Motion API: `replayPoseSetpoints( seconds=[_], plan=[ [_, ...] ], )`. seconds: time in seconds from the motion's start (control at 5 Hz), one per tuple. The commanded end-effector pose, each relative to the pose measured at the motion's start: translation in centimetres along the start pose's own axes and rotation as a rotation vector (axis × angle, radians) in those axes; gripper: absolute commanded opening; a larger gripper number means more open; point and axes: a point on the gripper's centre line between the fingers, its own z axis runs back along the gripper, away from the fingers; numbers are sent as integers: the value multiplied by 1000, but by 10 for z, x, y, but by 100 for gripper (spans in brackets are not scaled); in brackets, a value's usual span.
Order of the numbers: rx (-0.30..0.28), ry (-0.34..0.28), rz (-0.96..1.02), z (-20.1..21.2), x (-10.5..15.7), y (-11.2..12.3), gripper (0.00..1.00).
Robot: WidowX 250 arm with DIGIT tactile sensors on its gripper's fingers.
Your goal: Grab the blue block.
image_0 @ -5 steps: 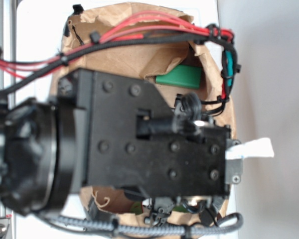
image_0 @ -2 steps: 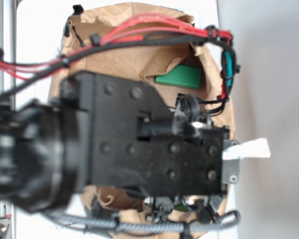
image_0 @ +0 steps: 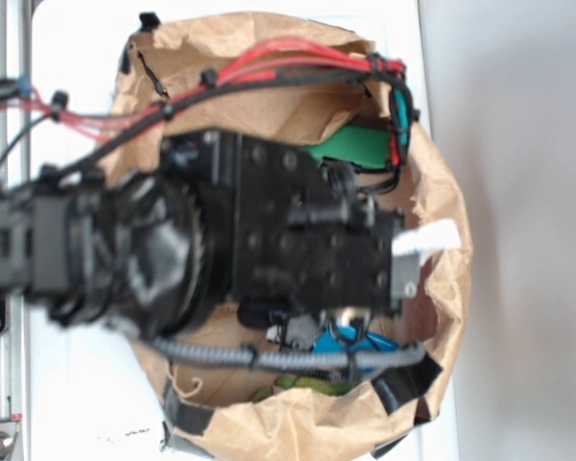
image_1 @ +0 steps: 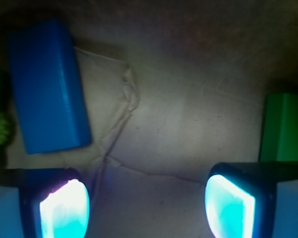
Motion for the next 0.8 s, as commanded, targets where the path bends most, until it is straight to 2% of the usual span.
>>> replayPoseSetpoints(
  seconds=[0.0,0.2,0.6],
  plan=[
    [-4,-61,-39,3,13,-12,100],
    [-42,-45,-64,7,9,-36,100],
    [-144,-24,-151,36,-6,-56,100]
  ],
)
